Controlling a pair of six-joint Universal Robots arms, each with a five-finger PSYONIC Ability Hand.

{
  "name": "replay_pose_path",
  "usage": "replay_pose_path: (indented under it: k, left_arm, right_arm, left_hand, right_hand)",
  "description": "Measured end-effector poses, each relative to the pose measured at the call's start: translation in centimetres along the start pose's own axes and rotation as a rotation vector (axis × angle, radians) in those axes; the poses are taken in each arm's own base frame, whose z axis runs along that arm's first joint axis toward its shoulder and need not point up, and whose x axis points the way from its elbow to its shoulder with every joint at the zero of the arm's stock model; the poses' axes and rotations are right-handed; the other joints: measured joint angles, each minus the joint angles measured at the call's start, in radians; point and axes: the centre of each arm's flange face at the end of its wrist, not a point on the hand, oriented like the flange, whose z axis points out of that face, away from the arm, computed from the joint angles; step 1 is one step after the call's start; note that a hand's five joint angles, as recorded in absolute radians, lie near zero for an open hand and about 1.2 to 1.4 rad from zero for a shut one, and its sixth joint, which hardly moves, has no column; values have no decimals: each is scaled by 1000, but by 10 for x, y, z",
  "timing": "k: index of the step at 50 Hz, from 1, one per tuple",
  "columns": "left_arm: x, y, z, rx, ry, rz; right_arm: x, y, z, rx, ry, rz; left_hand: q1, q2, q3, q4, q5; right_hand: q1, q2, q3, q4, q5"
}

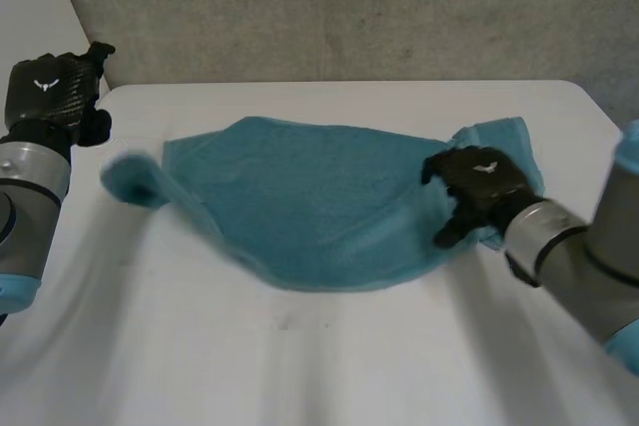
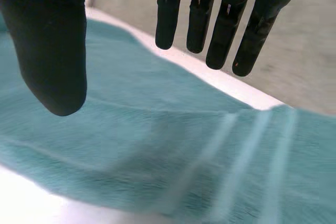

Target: Fold the laundry

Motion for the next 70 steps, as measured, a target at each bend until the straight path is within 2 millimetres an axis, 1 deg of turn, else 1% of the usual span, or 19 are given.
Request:
replay_pose_path:
  k: [2,3,4,9,15,19,20,22,23,24,25,27,30,34,35,40,48,59,70]
  left_arm:
    - [1,2,-1,-6,9,0]
    - [1,2,-1,-6,9,0]
    - [1,4,-1,-9,24,-1]
    - [0,7,-1,-14,43,0]
    - [-1,12,-2,-29,49,3]
    - [-1,18,-2,-47,51,4]
    - [-1,20,-2,-54,52,5]
    - [0,22,-2,-61,53,5]
    - [0,24,-3,-69,54,6]
    - [0,25,-4,-80,56,7]
    - [0,26,-5,-88,58,8]
    - [1,27,-5,-97,60,8]
    - [4,35,-15,-190,87,11]
    - [6,37,-20,-229,101,11]
    - [10,43,-30,-317,143,12]
    - [14,50,-45,-423,221,29]
    - [11,66,-57,-489,285,67]
    - [19,90,-67,-557,330,55]
    - [22,100,-62,-527,324,63]
  right_arm:
    - [14,-4,-1,12,41,46]
    - [14,-4,-1,12,41,46]
    - [35,-9,-2,31,99,101]
    - [64,-12,-3,47,173,138]
    - [84,-8,1,32,218,100]
    - [95,4,10,-16,237,4]
    - [99,9,13,-34,243,-32]
    - [102,12,15,-46,247,-57]
    - [107,18,18,-68,254,-97]
    - [111,23,21,-87,259,-130]
    - [114,26,23,-97,261,-142]
    - [115,29,24,-106,263,-151]
    - [126,46,33,-153,273,-169]
    - [128,50,35,-165,276,-165]
    - [132,56,38,-179,279,-154]
    - [131,59,38,-186,278,-143]
    - [129,61,37,-190,273,-139]
    - [128,64,37,-195,270,-137]
    - [128,64,37,-197,269,-136]
  left_hand:
    - [0,0,0,0,0]
    - [0,0,0,0,0]
    - [0,0,0,0,0]
    - [0,0,0,0,0]
    - [0,-3,-1,-2,-1]
    - [0,-26,-24,-25,-19]
    - [421,-223,-207,-210,-203]
    - [421,-223,-207,-210,-203]
    - [548,-383,-374,-380,-373]
    - [415,-536,-524,-524,-518]
    - [360,-587,-577,-578,-574]
    - [316,-625,-616,-625,-621]
    - [266,-703,-689,-706,-705]
    - [266,-704,-690,-707,-707]
    - [266,-704,-690,-707,-707]
    - [266,-705,-690,-707,-707]
    - [269,-703,-690,-705,-702]
    - [307,-669,-668,-662,-653]
    - [375,-603,-601,-595,-595]
  right_hand:
    - [0,-1,-2,-2,-2]
    - [0,-1,-2,-2,-2]
    - [0,-1,-6,-4,-6]
    - [-25,-27,-31,-32,-33]
    - [-44,-52,-53,-56,-55]
    - [-44,-52,-53,-56,-55]
    - [-44,-52,-53,-56,-55]
    - [-44,-52,-53,-56,-55]
    - [-44,-52,-53,-56,-55]
    - [-44,-52,-53,-56,-55]
    - [-44,-52,-53,-56,-55]
    - [-44,-52,-53,-56,-55]
    - [-44,-52,-53,-56,-55]
    - [-44,-52,-53,-56,-55]
    - [-44,-52,-53,-56,-55]
    - [-44,-52,-53,-56,-55]
    - [-44,-52,-53,-56,-55]
    - [-44,-52,-53,-56,-55]
    - [-44,-52,-53,-56,-55]
